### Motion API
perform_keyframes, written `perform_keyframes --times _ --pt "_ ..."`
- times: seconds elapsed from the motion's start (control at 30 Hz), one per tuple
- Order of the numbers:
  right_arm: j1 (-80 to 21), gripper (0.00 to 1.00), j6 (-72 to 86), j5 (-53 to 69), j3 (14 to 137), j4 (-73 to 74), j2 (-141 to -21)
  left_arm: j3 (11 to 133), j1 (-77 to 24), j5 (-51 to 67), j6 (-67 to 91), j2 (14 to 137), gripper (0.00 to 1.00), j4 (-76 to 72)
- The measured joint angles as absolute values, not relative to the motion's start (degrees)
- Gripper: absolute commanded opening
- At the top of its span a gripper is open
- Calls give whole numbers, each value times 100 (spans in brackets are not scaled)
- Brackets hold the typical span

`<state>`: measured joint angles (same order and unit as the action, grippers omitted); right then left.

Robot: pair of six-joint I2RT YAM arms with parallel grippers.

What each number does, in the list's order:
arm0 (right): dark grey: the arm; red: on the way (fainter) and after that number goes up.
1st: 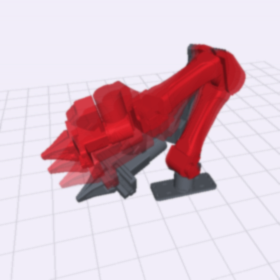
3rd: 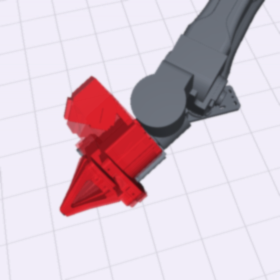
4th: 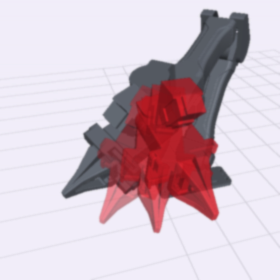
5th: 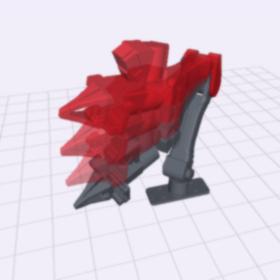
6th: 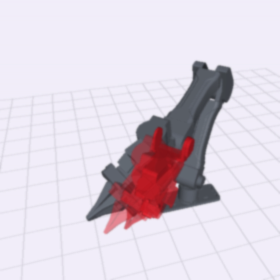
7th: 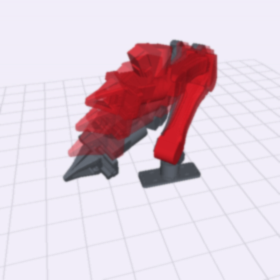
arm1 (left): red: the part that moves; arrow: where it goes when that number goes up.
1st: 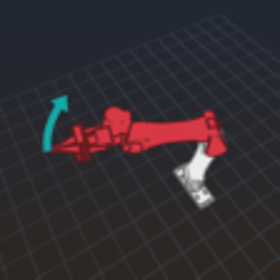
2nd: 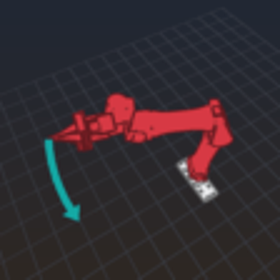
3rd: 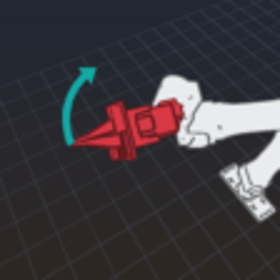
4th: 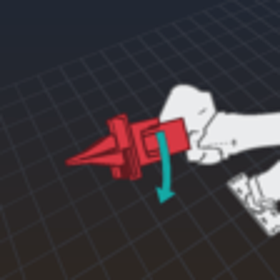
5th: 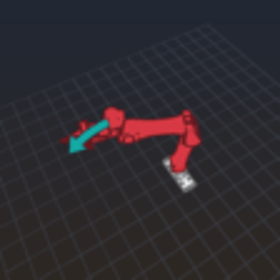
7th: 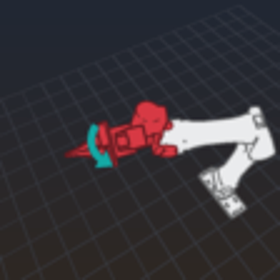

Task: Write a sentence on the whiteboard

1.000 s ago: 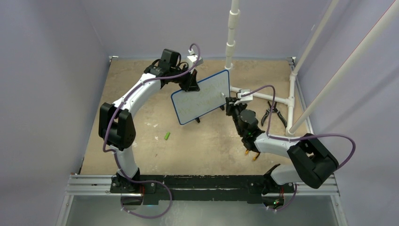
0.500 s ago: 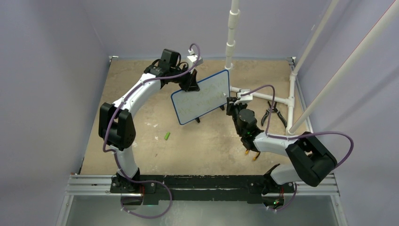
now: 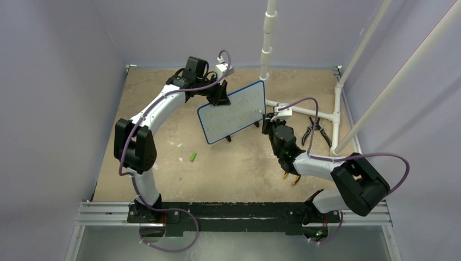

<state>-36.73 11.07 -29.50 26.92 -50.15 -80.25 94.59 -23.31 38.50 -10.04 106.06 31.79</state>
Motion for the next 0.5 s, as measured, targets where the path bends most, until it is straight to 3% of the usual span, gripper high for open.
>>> perform_keyframes --times 0.5 --pt "-3527 0 1085 -3050 2633 -5330 -7817 9459 -2327 3861 -1007 10606 0 3179"
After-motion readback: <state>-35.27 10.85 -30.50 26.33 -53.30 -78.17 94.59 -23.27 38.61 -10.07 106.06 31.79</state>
